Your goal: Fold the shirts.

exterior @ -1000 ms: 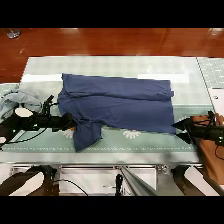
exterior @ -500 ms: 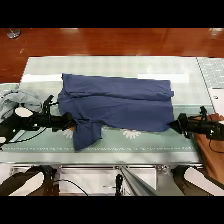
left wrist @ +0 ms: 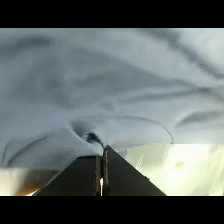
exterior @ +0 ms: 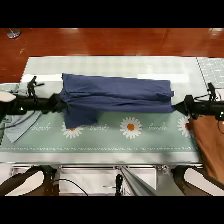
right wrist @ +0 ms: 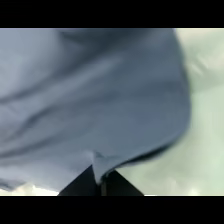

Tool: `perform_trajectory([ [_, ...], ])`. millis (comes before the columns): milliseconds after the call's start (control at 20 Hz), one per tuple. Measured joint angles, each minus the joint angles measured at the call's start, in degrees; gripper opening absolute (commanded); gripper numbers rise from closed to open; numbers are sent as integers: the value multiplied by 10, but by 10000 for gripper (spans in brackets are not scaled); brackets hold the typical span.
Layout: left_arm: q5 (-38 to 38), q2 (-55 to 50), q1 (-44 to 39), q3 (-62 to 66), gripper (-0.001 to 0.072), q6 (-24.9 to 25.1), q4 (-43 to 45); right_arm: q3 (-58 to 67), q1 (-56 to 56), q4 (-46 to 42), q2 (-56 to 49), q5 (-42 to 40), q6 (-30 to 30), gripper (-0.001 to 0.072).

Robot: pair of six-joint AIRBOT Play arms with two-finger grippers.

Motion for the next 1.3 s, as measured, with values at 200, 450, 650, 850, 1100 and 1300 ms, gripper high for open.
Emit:
perform_trajectory([
  [200,16,-93,-19,121,26,-11,2,58,24,40,-41,-17,-9,20],
  [450,0,-248,-42,305,26,-52,2,163,61,41,-136,-47,11,20],
  [650,-31,-352,-47,435,34,-93,13,241,72,36,-215,-55,33,77],
  [850,-59,-408,-49,487,702,-112,24,283,74,56,-269,-62,28,626],
  [1100,-132,-414,-3,536,701,-124,66,315,32,72,-290,-34,12,624],
  [1300,-173,-357,45,541,701,-132,152,325,-9,13,-296,6,37,624],
])
